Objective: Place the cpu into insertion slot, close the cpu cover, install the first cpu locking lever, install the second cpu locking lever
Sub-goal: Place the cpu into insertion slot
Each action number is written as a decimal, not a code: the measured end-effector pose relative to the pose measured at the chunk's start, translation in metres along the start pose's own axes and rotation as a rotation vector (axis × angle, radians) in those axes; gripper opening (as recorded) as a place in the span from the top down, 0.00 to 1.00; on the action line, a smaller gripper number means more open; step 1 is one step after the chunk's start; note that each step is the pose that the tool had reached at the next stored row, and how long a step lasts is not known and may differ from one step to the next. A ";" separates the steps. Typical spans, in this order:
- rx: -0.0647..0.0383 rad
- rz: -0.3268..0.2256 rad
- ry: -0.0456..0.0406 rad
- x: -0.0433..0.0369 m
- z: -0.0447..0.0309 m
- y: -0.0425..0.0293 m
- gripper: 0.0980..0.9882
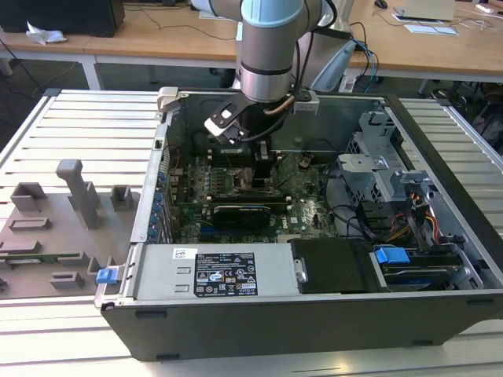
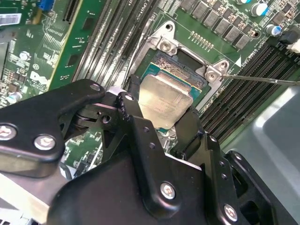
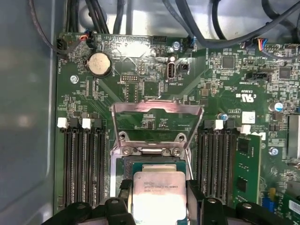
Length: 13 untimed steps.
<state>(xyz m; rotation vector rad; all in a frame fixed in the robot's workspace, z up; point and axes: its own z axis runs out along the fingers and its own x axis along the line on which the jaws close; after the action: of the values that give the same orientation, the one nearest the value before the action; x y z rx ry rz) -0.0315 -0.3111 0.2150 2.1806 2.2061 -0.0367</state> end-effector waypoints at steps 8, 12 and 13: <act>0.000 0.000 0.0053 0.0022 0.0107 -0.0021 0.50; 0.000 0.000 0.0063 0.0033 0.0153 -0.0018 0.50; 0.000 0.000 0.0061 0.0033 0.0156 -0.0016 0.50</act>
<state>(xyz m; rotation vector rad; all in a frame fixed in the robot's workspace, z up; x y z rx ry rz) -0.0330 -0.3086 0.1992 2.1841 2.2094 -0.0306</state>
